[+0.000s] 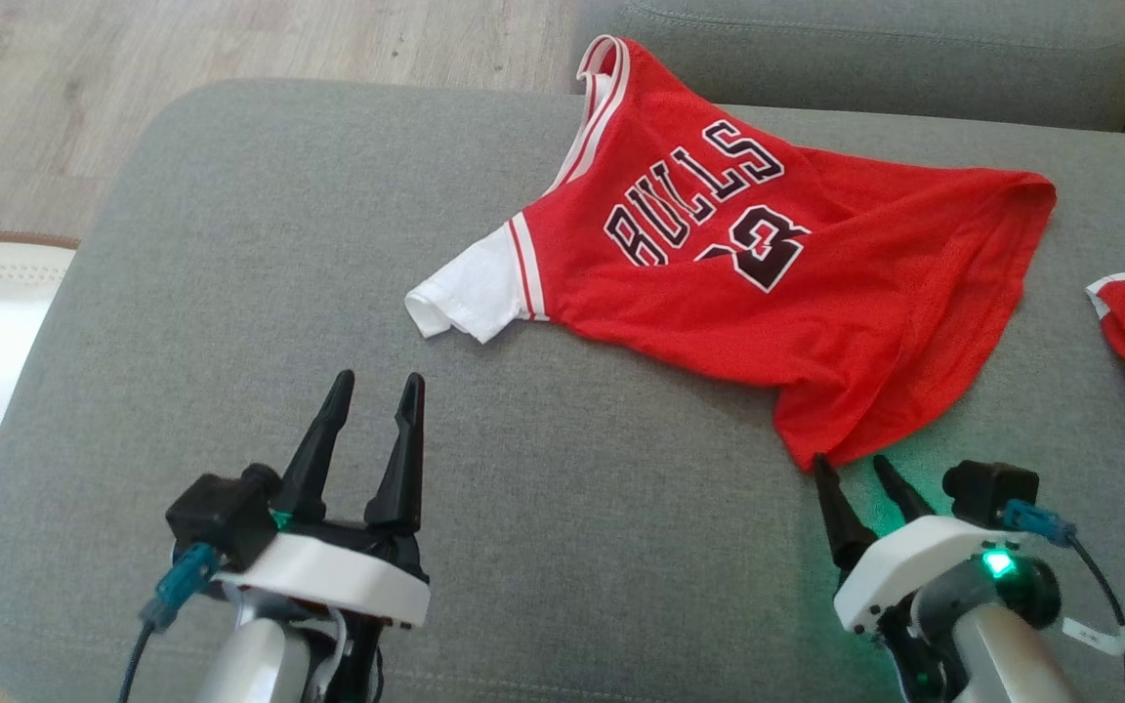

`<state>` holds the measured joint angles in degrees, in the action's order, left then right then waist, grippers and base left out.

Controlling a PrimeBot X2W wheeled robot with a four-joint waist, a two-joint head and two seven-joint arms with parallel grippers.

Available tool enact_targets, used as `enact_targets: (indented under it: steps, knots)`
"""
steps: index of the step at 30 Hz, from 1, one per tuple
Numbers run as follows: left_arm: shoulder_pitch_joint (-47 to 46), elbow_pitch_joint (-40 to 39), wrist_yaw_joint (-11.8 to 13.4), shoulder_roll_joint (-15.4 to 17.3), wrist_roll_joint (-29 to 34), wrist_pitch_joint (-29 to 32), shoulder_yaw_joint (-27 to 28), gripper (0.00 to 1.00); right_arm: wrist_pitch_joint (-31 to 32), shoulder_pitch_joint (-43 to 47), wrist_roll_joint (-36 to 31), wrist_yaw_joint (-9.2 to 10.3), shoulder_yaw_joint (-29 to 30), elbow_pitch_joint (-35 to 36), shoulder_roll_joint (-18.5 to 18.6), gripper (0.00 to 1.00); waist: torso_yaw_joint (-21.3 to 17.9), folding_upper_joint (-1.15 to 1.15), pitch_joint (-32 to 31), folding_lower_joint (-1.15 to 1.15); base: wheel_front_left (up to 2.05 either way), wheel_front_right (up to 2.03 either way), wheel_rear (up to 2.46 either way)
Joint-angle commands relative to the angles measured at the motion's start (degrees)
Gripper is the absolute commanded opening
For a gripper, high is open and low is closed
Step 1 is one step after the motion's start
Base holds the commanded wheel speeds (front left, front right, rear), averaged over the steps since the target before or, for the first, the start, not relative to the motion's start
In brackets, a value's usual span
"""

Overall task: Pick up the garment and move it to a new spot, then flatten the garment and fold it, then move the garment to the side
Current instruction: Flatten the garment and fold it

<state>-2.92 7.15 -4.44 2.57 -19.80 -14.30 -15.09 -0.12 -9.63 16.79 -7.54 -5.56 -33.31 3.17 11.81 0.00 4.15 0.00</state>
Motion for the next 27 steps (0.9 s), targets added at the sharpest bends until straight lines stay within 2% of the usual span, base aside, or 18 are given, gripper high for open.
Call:
enact_targets:
  steps: [1, 5, 25, 26, 27]
  knots:
    - [-2.4, -1.77, 0.56, 0.31, -0.48, -0.7, 1.4, 1.0, 0.68, -0.62, 3.84, 0.05, -2.54, 1.81, -0.27, 1.0, -0.16, 0.0, -0.12, 0.0, 0.0, 0.0, 0.0]
    - [-2.76, -1.62, 0.51, 0.31, -0.74, -0.7, 0.66, 1.0, 3.27, -1.0, 11.87, 0.05, -3.75, 0.81, -0.28, 1.0, 0.27, 0.0, -0.12, 0.0, 0.0, 0.0, 0.0]
    - [-3.14, -1.88, 0.66, 0.31, -0.88, -0.7, 0.14, 1.0, 3.79, -7.39, 22.99, 0.05, -5.34, -8.35, -0.29, 1.0, 3.68, 0.0, 1.47, 0.0, 0.0, 0.0, 0.0]
    - [-3.1, -1.9, 0.71, 0.31, -0.88, -0.7, 0.16, 1.0, 3.56, -7.65, 23.25, 0.05, -5.3, -8.84, -0.29, 0.96, 3.6, 0.0, 1.46, 0.0, 0.0, 0.0, 0.0]
    - [-3.04, -1.88, 0.76, 0.31, -0.87, -0.7, 0.22, 1.0, 3.31, -7.88, 23.71, 0.05, -5.11, -9.41, -0.29, 0.61, 3.49, 0.0, 1.42, 0.0, 0.0, 0.0, 0.0]
